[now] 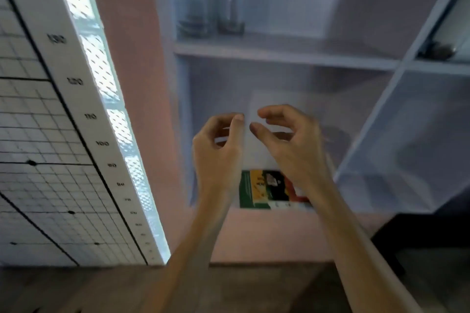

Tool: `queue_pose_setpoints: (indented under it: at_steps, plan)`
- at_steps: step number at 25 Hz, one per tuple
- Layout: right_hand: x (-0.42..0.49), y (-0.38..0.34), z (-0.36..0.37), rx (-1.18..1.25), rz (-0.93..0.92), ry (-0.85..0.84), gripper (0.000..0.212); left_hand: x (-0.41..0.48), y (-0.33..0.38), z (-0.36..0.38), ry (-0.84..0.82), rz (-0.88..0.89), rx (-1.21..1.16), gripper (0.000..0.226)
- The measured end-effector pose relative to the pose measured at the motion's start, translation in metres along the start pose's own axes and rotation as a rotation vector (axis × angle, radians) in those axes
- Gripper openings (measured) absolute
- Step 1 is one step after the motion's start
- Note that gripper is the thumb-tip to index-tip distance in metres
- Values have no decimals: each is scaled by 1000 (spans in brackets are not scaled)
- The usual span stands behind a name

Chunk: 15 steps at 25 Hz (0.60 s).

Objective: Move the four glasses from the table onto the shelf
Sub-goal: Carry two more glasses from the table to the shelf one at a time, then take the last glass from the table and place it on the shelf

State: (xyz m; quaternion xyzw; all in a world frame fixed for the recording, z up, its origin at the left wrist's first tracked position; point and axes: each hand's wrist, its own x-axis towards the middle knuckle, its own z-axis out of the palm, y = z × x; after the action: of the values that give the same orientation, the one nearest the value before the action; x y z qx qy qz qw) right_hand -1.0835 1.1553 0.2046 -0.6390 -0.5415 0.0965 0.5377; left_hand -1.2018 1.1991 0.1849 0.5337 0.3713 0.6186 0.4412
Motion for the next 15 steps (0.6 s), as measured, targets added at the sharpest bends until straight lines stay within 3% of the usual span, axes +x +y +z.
queue_pose_setpoints:
  at_steps: [5, 8, 12, 15]
  plan:
    - [-69, 94, -39, 82, 360, 83, 15, -66, -70, 51, -209, -262, 156, 16]
    - [-121, 134, -84, 72, 475, 209, 29, -118, -90, 94, -375, -286, 212, 15]
    - [-198, 169, -161, -20, 602, 402, 38, -203, -91, 160, -650, -407, 181, 39]
    - [-257, 183, -226, -98, 683, 508, 43, -281, -89, 209, -829, -401, 238, 31]
